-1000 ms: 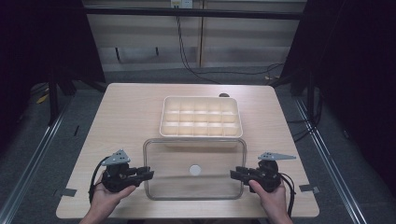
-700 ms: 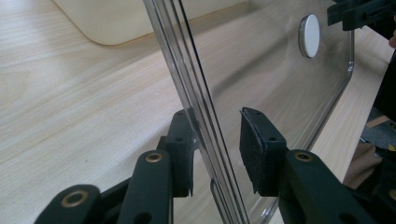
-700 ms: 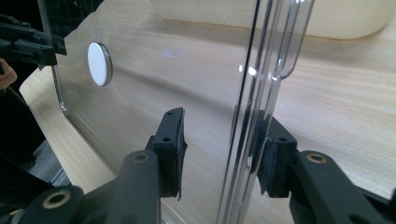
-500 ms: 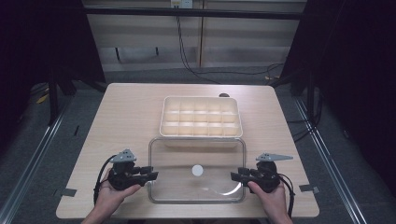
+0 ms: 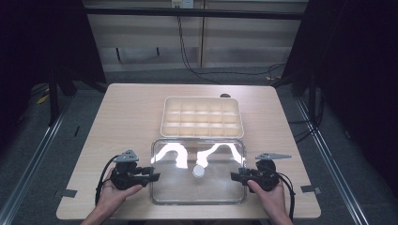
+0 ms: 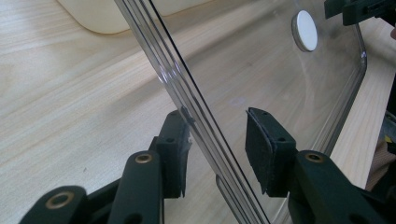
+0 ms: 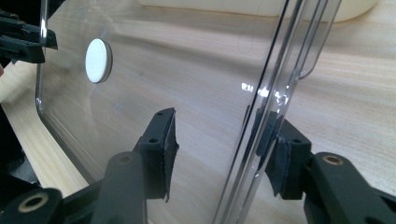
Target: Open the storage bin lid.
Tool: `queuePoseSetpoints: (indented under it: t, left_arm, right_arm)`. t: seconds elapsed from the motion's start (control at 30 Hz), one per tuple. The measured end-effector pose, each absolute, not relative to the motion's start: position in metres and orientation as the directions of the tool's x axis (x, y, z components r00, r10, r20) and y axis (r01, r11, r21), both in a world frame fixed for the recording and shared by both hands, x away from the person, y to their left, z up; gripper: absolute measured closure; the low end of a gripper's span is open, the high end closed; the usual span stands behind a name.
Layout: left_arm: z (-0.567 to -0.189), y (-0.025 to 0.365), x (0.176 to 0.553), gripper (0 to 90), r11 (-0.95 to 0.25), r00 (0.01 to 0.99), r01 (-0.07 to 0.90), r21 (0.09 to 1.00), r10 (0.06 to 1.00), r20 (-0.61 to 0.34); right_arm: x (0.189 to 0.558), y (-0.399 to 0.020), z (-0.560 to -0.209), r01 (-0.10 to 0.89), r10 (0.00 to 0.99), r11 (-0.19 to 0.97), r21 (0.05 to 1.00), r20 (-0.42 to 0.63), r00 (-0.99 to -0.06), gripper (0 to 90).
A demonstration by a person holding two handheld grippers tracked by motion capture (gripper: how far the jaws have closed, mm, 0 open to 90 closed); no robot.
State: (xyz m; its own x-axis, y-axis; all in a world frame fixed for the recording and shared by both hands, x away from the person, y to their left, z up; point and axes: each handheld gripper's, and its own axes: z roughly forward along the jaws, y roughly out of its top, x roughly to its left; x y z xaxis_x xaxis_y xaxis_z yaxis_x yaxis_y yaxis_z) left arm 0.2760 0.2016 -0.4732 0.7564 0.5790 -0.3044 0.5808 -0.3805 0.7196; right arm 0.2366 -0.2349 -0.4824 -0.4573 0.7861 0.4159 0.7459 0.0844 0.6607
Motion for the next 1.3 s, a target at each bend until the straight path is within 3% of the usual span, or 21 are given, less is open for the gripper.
queuePoseSetpoints:
  t: [0.47, 0.8, 1.3]
  left_arm:
    - [-0.482, 0.195, 0.283, 55.0, -0.402, 0.741, 0.607, 0.685, 0.597, -0.306]
    - [-0.486, 0.194, 0.289, 54.7, -0.418, 0.735, 0.618, 0.666, 0.608, -0.3]
    - [-0.488, 0.192, 0.287, 54.4, -0.434, 0.738, 0.619, 0.655, 0.605, -0.297]
  right_arm:
    - [0.24, -0.231, -0.493, 0.781, 0.801, 0.093, 0.618, 0.42, -0.428, 40.8]
    - [0.244, -0.234, -0.498, 0.789, 0.808, 0.083, 0.608, 0.422, -0.41, 39.8]
    - [0.242, -0.23, -0.495, 0.767, 0.859, 0.129, 0.629, 0.316, -0.404, 35.9]
